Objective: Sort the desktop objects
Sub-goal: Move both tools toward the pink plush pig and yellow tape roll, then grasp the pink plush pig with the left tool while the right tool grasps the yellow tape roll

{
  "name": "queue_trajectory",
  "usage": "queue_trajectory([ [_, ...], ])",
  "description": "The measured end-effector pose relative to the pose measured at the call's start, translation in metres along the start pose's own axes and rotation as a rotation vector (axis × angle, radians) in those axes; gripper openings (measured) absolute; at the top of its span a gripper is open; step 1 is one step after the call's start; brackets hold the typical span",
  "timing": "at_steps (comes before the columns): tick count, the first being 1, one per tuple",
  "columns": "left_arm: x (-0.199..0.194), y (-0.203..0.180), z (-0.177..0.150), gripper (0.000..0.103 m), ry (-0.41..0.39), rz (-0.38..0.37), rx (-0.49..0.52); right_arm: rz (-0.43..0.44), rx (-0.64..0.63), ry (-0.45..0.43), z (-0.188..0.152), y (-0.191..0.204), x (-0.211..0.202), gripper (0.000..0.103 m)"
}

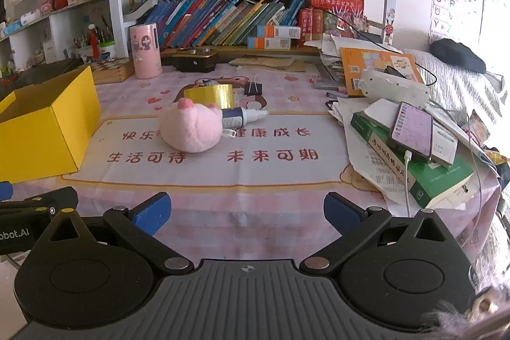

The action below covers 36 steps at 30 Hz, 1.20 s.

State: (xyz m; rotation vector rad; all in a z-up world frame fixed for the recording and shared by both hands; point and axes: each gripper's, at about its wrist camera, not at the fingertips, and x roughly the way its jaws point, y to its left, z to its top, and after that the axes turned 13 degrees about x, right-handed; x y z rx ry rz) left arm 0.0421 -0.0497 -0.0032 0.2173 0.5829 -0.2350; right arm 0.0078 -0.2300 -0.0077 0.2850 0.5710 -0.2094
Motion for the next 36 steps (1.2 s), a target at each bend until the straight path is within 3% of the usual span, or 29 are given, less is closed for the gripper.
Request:
queue_trajectory([
  [19,0.026,-0.009,0.014,0.103,0.018,0.001,0.009,0.03,-0.012,0.009,0.019,-0.004,0.03,0.103],
  [36,0.062,-0.019,0.033,0.103,0.01,-0.047,0.044,0.027,0.033,0.004,0.043,-0.013,0.065,0.103],
])
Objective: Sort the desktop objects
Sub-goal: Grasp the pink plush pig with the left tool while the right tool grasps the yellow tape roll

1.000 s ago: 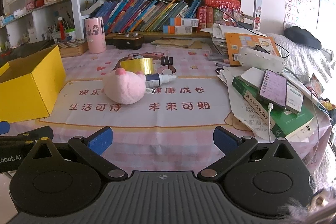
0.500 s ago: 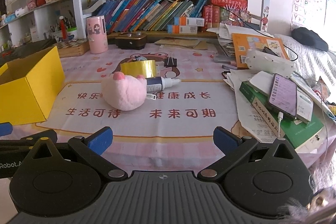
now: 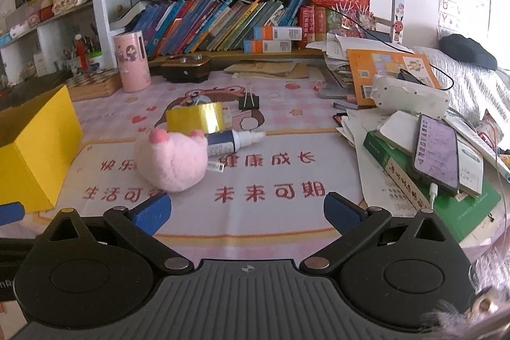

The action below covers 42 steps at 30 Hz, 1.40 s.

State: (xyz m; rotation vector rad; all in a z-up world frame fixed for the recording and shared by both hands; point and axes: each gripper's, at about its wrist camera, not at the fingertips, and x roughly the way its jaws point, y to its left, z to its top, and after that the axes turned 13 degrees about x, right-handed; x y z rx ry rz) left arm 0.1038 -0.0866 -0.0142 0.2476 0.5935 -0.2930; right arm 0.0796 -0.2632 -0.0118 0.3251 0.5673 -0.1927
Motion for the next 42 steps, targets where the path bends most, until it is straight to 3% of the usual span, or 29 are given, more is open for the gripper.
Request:
queue_trajectory([
  [10,0.031,-0.014,0.026,0.103,-0.014,-0.006,-0.001,0.033,-0.03,-0.022,0.03,-0.005,0.027,0.103],
  [20,0.07,-0.028,0.049,0.103,0.022,0.006,-0.029,0.085,-0.074,0.001,0.063,-0.011,0.067,0.103],
  [31,0.126,-0.05,0.07,0.103,0.084,0.076,-0.089,0.213,-0.176,0.099,0.102,-0.008,0.127,0.103],
  [42,0.158,-0.058,0.071,0.101,0.16,0.148,-0.135,0.351,-0.293,0.228,0.111,0.011,0.184,0.103],
])
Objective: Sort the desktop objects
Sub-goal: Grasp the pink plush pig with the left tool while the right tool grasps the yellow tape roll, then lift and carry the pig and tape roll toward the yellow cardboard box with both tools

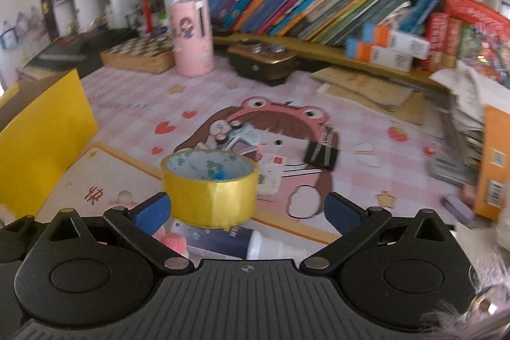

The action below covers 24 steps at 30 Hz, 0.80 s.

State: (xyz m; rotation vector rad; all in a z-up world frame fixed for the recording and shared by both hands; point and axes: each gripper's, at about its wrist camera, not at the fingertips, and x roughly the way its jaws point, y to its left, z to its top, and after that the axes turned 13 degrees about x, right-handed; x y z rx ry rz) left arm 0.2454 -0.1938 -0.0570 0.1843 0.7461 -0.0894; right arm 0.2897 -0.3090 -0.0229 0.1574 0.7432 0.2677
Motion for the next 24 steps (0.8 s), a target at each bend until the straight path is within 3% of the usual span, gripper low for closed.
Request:
queue_trajectory([
  [8,-0.014,0.014,-0.008,0.082,-0.014,0.0,-0.022,0.078,-0.075,0.092,0.014,0.014,0.043,0.103],
  [16,-0.044,0.043,-0.02,0.08,-0.037,0.037,-0.141,0.058,-0.088,0.165,0.016,0.022,0.07,0.1],
  [19,-0.053,0.051,-0.02,0.08,-0.064,0.036,-0.159,0.063,-0.093,0.177,0.017,0.024,0.072,0.092],
  [24,-0.071,0.06,-0.014,0.08,-0.121,0.025,-0.167,0.049,-0.111,0.171,0.016,0.031,0.069,0.09],
])
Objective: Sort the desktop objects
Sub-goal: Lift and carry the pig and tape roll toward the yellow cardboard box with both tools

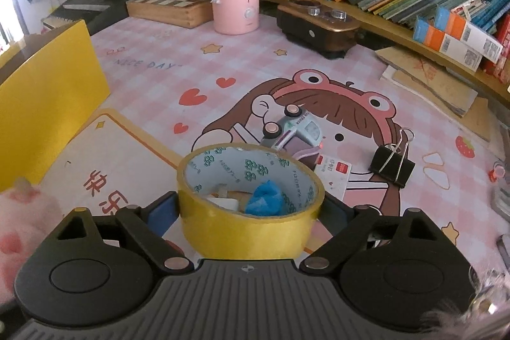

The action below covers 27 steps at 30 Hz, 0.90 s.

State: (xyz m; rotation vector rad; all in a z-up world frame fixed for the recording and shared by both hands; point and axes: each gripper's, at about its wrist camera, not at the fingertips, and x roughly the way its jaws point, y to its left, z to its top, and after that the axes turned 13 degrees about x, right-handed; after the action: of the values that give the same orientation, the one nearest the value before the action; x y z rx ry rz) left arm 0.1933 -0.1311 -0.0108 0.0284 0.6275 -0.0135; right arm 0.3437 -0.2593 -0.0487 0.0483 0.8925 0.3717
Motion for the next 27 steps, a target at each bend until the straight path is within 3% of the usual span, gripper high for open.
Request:
queue_trajectory([
  [11,-0.032,0.021,0.003,0.081,-0.096,-0.055,0.015,0.043,0.064,-0.179,-0.001,0.02,-0.066,0.09],
  [27,-0.087,0.104,-0.037,0.081,-0.107,-0.134,0.01,-0.038,0.169,-0.206,-0.07,0.092,-0.115,0.09],
])
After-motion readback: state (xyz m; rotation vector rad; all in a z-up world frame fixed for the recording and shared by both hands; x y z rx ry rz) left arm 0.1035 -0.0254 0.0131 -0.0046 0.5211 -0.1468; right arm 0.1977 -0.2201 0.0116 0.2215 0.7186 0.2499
